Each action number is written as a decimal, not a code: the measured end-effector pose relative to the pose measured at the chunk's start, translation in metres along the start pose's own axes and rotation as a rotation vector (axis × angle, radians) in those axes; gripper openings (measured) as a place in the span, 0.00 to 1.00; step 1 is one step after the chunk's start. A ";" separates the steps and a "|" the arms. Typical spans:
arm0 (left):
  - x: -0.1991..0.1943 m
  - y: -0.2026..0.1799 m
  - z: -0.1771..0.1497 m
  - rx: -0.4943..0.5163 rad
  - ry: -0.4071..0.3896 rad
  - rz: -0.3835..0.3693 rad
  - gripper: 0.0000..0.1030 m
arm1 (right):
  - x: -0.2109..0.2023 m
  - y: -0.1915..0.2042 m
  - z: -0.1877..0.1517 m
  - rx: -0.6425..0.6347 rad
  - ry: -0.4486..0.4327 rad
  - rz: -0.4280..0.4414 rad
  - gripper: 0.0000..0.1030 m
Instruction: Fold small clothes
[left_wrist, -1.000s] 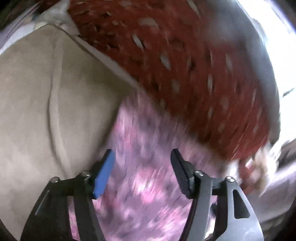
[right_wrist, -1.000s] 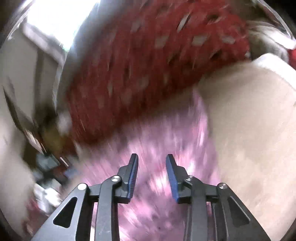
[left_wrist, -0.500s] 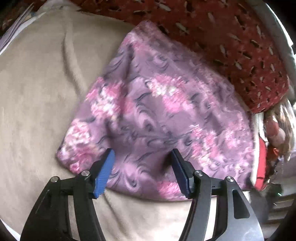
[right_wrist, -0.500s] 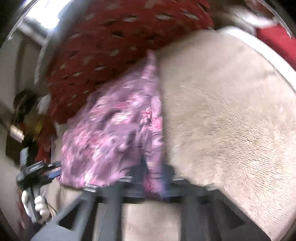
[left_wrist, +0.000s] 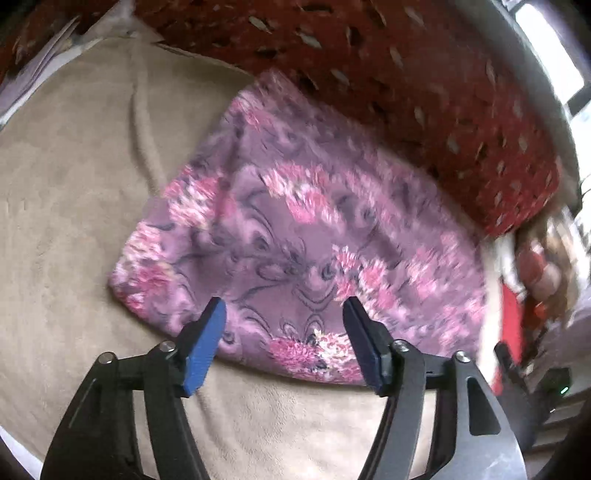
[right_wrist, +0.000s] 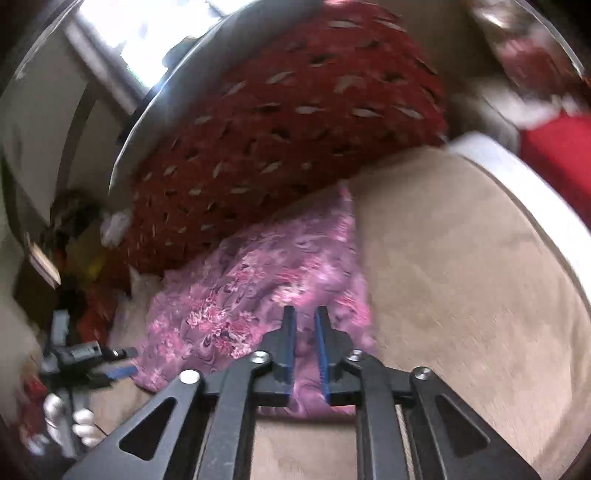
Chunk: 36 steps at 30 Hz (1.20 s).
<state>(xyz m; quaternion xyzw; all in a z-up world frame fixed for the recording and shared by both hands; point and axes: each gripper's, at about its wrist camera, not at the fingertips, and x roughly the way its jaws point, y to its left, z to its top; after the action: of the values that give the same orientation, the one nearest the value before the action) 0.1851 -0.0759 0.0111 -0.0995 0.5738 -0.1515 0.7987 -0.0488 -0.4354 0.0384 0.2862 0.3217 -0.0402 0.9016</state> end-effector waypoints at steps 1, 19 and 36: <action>0.011 -0.002 -0.003 0.005 0.020 0.043 0.69 | 0.009 0.004 -0.004 -0.035 0.023 -0.027 0.27; 0.044 -0.034 -0.033 0.166 -0.050 0.222 1.00 | 0.063 0.032 -0.057 -0.390 0.143 -0.201 0.91; 0.020 -0.029 0.007 0.159 -0.029 0.175 0.95 | 0.054 0.027 -0.021 -0.307 0.194 -0.153 0.94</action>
<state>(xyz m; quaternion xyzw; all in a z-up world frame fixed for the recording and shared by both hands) 0.1938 -0.1099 0.0052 0.0123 0.5550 -0.1248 0.8223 -0.0114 -0.3958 0.0056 0.1225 0.4304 -0.0313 0.8938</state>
